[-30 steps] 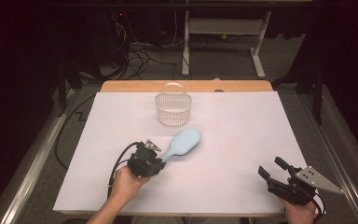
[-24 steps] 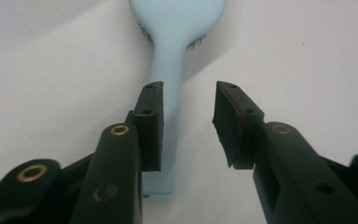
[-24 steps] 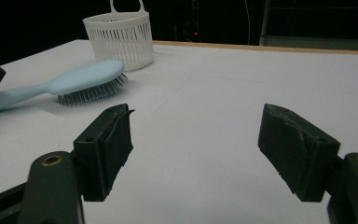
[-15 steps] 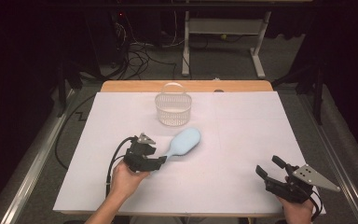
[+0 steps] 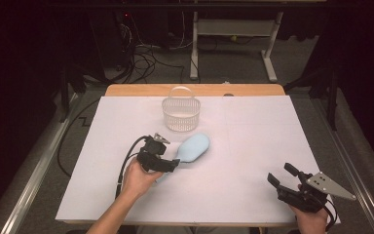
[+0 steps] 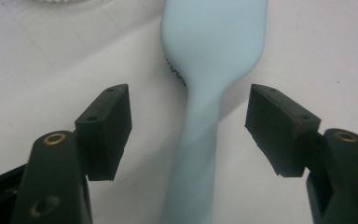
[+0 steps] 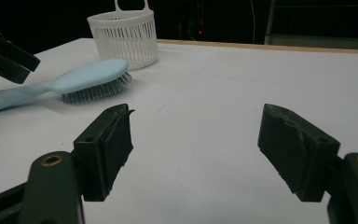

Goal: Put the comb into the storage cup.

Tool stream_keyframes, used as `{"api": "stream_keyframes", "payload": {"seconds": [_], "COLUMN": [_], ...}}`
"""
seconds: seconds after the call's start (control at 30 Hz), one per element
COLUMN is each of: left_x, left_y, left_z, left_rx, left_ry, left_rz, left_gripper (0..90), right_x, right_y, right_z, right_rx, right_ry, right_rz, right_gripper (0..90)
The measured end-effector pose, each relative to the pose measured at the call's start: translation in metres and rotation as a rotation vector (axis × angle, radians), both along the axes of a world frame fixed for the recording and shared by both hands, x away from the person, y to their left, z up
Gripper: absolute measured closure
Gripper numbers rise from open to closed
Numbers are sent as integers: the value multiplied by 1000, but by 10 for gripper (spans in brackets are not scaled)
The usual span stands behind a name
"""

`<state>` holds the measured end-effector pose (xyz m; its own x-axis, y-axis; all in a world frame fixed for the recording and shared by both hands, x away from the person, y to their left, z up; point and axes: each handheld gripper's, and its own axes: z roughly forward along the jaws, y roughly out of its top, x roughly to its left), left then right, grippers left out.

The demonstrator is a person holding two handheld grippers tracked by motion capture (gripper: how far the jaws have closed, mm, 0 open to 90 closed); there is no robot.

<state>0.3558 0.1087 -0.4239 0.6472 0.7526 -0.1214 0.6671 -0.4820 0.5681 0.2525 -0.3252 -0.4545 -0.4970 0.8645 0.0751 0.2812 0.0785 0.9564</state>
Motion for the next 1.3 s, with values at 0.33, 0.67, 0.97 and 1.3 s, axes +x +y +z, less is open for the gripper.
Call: {"api": "stream_keyframes", "payload": {"seconds": [0.33,0.67,0.97,1.3], "left_x": [9,15,20,22], "left_y": [-17,-28,-32,-34], "left_z": [-7,-13,-20,-24], "left_rx": [60,118,137,145], "left_ry": [28,60,80,89], "left_rz": [-30,-47,-47,-41], "left_gripper": [308,309,314,377], "right_x": [0,0,1,1], "right_y": [0,0,0,0], "right_z": [0,-1,-1,-1], "right_rx": [0,1,2,-1], "right_ry": [3,8,14,12], "right_rz": [5,8,11,11], "right_gripper": [265,265,265,265]}}
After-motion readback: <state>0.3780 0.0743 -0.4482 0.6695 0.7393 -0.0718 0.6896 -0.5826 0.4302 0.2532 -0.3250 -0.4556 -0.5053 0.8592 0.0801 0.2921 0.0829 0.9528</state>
